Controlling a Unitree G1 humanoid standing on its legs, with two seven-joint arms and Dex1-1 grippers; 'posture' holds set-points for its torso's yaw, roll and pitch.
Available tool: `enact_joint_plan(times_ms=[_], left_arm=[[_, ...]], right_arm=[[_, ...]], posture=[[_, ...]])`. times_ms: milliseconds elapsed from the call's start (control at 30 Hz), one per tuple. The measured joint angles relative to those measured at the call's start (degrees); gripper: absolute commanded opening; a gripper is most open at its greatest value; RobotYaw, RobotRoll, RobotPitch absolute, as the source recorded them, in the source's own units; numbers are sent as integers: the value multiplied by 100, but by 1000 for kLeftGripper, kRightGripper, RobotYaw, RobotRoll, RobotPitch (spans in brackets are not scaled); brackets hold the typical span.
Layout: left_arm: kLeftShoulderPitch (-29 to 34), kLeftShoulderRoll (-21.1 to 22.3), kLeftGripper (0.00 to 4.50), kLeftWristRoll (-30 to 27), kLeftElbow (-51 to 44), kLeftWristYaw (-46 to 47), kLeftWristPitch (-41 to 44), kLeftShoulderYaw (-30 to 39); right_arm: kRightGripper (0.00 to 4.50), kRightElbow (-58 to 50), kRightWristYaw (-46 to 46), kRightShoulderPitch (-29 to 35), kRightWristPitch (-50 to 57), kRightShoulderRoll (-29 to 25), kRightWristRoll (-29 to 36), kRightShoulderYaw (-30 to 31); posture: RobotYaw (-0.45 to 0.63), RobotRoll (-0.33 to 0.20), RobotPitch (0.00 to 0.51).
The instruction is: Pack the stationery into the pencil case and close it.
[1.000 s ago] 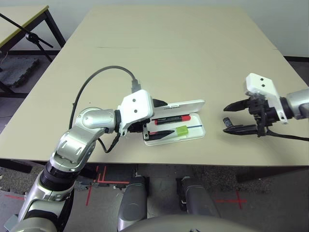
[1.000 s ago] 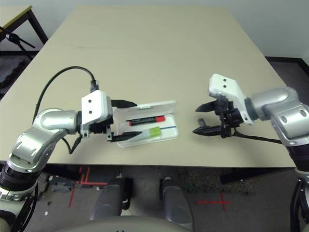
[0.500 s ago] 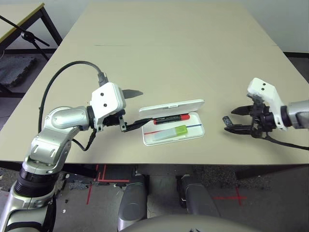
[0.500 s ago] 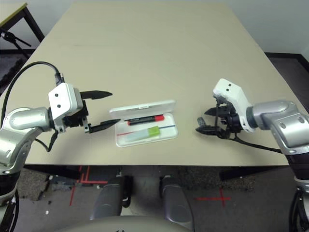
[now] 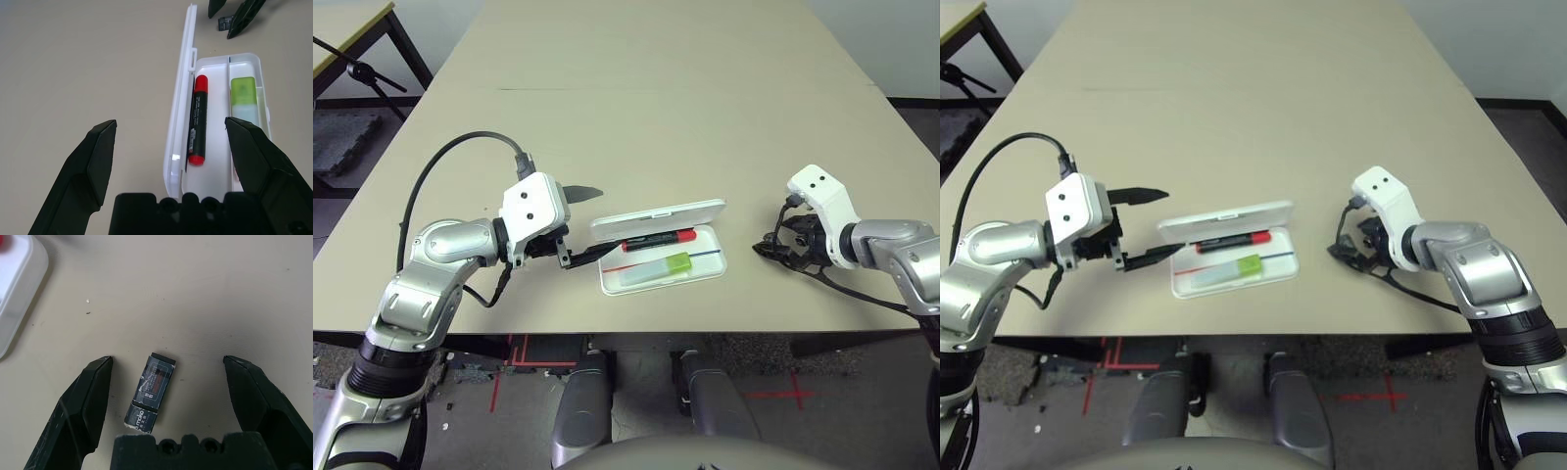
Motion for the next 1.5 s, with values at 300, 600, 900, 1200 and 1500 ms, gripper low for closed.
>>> enact_joint_plan(times_ms=[300,600,900,1200,1500], left_arm=[[-8,0,4500,3,-1,40,-1,-83],[-9,3,4500,17,-1,61,-3,-86],[-48,3,4500,98,17,61,-33,-109],[-82,1,4500,139,137,61,-60,-183],[-80,1,4500,168,163,71,-76,-187]], right_arm=[[2836,-26,-9,-101,118,132,5,99],[341,196,390,-364,238,-214,18,320],[340,636,1645,-462,-1102,-1027,-60,626],[340,917,3666,-699,-3612,-1287,-107,624],[340,794,4369,-1048,-4352,-1071,-523,1119]], posture=[[70,0,158],[70,0,156],[60,0,152],[66,0,151],[81,0,152]])
